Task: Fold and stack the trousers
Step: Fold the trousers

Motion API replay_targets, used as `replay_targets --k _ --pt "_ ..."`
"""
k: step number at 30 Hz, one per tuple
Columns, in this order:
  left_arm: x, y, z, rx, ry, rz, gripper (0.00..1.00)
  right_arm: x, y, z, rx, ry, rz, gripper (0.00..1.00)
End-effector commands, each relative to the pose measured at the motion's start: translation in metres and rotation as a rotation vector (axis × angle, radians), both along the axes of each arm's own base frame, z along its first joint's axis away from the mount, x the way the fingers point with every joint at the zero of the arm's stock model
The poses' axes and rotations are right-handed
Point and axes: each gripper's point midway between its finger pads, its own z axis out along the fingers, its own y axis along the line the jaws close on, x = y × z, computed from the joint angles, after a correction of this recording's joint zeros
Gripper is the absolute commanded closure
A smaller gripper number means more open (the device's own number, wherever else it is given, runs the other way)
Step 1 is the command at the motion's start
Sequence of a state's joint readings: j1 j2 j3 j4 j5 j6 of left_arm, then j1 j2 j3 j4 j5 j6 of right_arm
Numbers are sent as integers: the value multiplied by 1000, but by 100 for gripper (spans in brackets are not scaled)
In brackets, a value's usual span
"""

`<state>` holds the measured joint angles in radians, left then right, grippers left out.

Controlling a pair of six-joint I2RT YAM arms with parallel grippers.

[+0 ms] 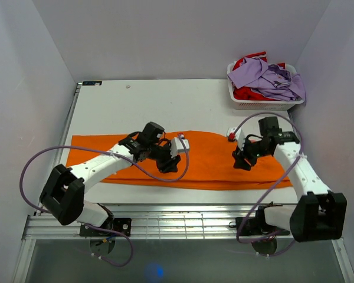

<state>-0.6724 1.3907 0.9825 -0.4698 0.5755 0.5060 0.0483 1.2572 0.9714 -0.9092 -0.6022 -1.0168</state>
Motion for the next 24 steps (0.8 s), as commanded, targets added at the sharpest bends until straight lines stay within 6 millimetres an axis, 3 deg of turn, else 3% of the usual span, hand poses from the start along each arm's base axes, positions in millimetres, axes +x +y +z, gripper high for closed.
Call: replay_targets --k 1,6,9,18,24 --pt "-18 2 -27 21 93 53 49 -23 28 -10 -38 -105 131 45" --pt "-40 24 -66 143 145 -13 53 -40 47 -40 -109 -91 209 48" --pt "-48 34 -77 174 141 -32 54 -44 53 -55 -141 -92 233 50" --pt "-39 40 -86 208 100 -2 52 -52 57 -84 -214 -94 272 50" --pt "-37 40 -89 213 92 -3 52 -45 56 -89 -243 -118 258 50"
